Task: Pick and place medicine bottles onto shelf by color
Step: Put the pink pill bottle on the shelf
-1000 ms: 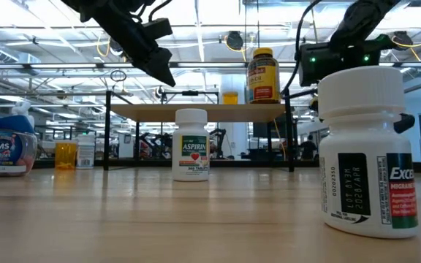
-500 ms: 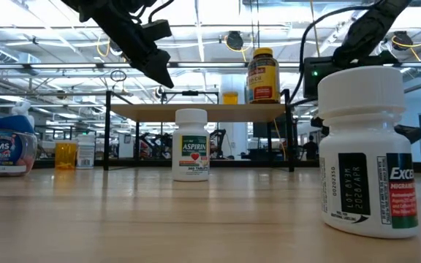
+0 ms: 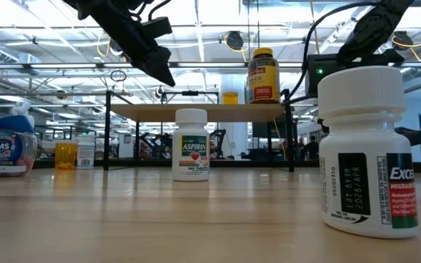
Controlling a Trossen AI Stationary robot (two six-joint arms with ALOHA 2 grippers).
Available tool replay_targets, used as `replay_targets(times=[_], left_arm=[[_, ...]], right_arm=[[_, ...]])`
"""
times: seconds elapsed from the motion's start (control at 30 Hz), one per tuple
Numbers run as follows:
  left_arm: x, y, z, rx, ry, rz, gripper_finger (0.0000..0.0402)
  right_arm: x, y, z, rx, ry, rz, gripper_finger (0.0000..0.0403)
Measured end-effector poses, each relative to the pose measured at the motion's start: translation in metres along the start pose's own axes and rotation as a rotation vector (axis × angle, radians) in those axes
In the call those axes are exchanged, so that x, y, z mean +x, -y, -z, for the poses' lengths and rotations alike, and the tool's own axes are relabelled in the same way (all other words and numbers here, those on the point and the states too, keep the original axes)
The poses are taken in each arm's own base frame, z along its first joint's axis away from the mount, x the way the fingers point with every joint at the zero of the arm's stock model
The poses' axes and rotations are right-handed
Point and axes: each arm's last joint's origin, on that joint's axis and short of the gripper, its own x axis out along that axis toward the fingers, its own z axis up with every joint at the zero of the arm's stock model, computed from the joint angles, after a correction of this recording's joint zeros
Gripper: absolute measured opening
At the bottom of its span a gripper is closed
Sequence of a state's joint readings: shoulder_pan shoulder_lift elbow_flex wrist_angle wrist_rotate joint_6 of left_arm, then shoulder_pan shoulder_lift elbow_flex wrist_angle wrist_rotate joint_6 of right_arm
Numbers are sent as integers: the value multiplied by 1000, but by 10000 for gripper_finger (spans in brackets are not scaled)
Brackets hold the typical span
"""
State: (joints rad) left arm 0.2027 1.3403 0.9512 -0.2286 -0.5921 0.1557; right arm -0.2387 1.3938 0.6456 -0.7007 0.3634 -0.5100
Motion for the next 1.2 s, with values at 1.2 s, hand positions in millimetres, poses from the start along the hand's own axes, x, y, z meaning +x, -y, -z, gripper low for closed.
replay_targets(times=[1.2], left_arm=[[-23, 67, -24, 19, 315, 627, 310]], right_arm=[[-134, -11, -35, 404, 1590, -164, 177]])
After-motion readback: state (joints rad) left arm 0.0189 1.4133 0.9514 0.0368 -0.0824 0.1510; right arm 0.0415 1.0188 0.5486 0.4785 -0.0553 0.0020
